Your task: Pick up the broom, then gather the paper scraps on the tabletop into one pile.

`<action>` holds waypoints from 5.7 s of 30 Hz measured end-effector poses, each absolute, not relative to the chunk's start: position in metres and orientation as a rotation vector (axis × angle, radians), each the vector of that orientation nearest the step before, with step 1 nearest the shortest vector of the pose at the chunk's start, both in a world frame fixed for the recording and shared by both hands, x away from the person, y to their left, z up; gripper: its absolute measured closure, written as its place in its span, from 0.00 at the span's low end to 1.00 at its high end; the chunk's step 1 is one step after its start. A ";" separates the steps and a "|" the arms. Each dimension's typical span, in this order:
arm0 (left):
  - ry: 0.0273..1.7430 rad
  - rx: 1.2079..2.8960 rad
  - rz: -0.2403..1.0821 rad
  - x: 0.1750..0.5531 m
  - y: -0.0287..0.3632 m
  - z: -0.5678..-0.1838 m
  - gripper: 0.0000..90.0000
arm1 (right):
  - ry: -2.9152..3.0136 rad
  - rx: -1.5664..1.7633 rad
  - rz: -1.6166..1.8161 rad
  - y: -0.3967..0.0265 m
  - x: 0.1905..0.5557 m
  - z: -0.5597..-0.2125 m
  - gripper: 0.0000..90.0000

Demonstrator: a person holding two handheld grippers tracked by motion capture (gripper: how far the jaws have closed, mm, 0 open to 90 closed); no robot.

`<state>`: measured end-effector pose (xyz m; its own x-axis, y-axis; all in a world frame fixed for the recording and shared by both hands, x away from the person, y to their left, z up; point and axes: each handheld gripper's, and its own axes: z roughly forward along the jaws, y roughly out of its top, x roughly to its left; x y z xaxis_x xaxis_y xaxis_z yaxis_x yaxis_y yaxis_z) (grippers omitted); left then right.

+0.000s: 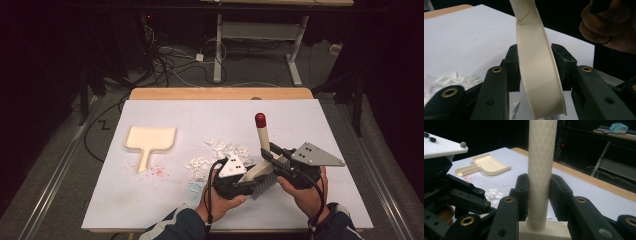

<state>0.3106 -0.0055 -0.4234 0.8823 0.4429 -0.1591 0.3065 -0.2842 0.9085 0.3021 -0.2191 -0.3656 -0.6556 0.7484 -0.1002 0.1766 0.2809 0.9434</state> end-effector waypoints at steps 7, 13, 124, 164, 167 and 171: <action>0.480 1.948 0.181 0.312 0.011 -0.415 0.73 | 2.067 0.783 1.442 -0.230 0.302 -0.362 0.73; 0.418 1.991 0.195 0.310 0.028 -0.408 0.73 | 2.149 0.694 1.511 -0.239 0.304 -0.360 0.59; 0.831 2.155 0.726 0.279 0.208 -0.476 0.22 | 2.167 1.000 0.935 -0.316 0.379 -0.391 0.75; 0.811 2.179 0.687 0.278 0.205 -0.478 0.22 | 2.255 0.874 0.611 -0.257 0.408 -0.428 0.75; 0.808 2.178 0.690 0.278 0.205 -0.477 0.22 | 2.287 0.815 0.633 -0.239 0.401 -0.428 0.75; 0.804 2.177 0.690 0.277 0.206 -0.477 0.22 | 2.372 0.684 0.714 -0.201 0.380 -0.427 0.75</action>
